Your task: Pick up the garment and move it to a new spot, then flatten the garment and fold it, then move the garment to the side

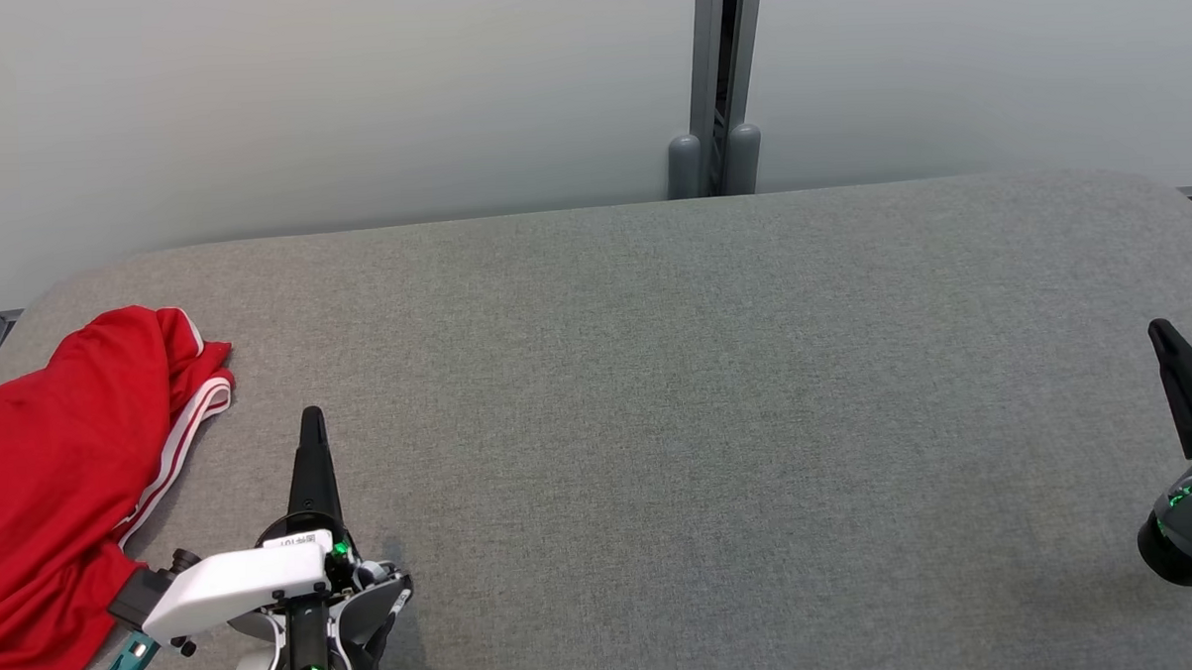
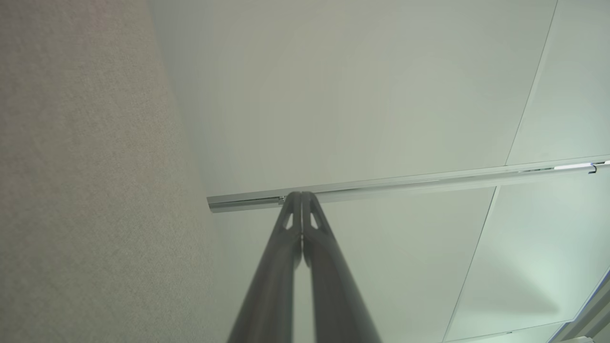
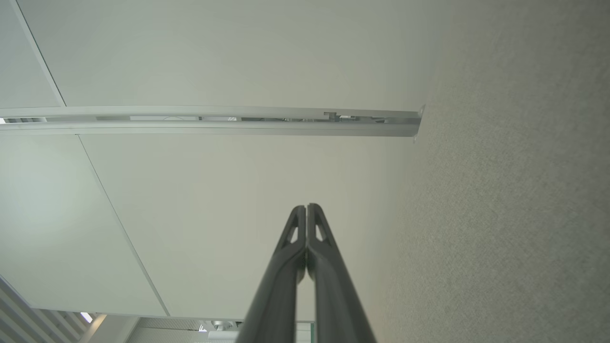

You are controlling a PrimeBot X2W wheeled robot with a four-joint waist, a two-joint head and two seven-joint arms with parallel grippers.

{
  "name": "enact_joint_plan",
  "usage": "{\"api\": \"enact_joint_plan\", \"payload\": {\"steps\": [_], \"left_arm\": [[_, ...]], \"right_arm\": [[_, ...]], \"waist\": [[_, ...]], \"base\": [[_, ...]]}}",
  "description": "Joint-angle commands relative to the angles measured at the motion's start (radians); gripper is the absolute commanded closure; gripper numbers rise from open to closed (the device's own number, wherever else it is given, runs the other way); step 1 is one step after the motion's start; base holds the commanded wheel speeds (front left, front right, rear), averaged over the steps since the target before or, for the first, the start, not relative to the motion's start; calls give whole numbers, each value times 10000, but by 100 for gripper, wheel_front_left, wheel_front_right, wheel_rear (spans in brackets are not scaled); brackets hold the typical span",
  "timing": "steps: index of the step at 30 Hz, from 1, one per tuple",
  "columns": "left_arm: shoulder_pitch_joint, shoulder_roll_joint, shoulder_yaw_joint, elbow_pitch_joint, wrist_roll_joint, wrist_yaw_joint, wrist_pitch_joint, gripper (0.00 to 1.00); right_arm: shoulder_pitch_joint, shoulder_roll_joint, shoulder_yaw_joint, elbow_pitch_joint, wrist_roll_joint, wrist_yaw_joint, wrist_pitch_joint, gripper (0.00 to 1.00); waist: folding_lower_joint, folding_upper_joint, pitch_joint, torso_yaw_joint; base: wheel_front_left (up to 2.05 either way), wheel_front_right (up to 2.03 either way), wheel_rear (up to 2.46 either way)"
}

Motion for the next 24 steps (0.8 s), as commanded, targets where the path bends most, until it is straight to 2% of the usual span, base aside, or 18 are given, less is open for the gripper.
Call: {"api": "enact_joint_plan", "payload": {"steps": [1,9,10,19,24], "left_arm": [[-175,36,35,-11,27,-38,-15,100],[-175,36,35,-11,27,-38,-15,100],[-1,1,0,-1,0,0,1,0],[-71,47,41,4,39,3,76,0],[-235,184,6,-98,459,2,30,0]], "right_arm": [[-88,-35,-30,-7,-13,3,58,100],[-88,-35,-28,-7,-13,4,58,100],[0,1,2,-3,-2,0,-3,0],[241,152,311,-324,-262,1,-575,0],[339,75,734,-639,-763,1,-1199,0]], "waist": [[0,0,0,0],[0,0,0,0],[0,0,0,0],[0,0,7,-1],[0,0,14,1]], "base": [[0,0,0],[0,0,0],[0,0,0],[0,0,0],[0,0,0]]}}
